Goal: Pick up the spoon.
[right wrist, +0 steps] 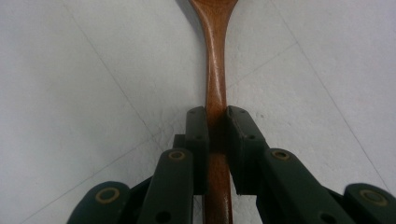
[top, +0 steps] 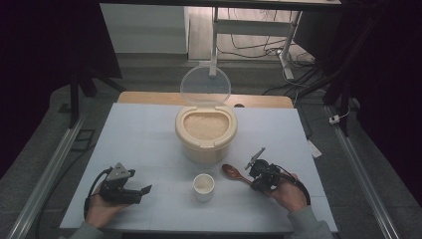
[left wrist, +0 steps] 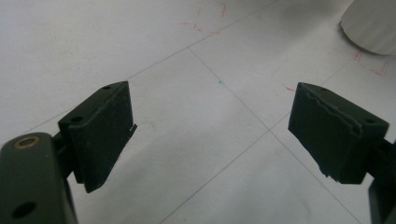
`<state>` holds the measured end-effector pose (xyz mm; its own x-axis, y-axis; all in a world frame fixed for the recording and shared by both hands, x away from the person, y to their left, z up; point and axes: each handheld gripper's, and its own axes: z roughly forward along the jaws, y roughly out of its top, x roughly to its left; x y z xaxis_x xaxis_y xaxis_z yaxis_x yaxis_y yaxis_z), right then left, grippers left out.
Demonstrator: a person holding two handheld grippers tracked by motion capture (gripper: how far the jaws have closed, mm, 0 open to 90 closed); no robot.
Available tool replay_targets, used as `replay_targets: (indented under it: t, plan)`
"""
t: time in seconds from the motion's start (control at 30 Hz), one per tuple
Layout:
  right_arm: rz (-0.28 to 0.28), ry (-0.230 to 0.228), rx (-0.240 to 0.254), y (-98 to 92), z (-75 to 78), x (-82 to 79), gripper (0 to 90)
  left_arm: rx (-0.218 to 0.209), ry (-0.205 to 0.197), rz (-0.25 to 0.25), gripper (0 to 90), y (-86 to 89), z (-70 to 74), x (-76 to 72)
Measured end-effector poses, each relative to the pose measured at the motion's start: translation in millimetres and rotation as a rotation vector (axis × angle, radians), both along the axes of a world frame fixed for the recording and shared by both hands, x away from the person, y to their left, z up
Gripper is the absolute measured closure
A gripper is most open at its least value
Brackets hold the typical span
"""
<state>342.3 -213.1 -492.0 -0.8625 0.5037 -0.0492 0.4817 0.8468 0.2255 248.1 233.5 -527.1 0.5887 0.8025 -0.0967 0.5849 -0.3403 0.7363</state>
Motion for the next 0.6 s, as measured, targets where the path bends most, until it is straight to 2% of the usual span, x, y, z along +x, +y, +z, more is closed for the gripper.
replay_targets:
  t: [0.17,0.6]
  plan:
    - [0.001,-0.001,0.014,-1.8,2.1,0.0,79.0,-0.002,-0.001,0.002,13.9,0.7,0.1,-0.5]
    - [0.004,-0.012,0.109,-11.7,15.1,-3.6,79.2,0.002,0.001,0.005,13.9,1.6,-0.5,-0.1]
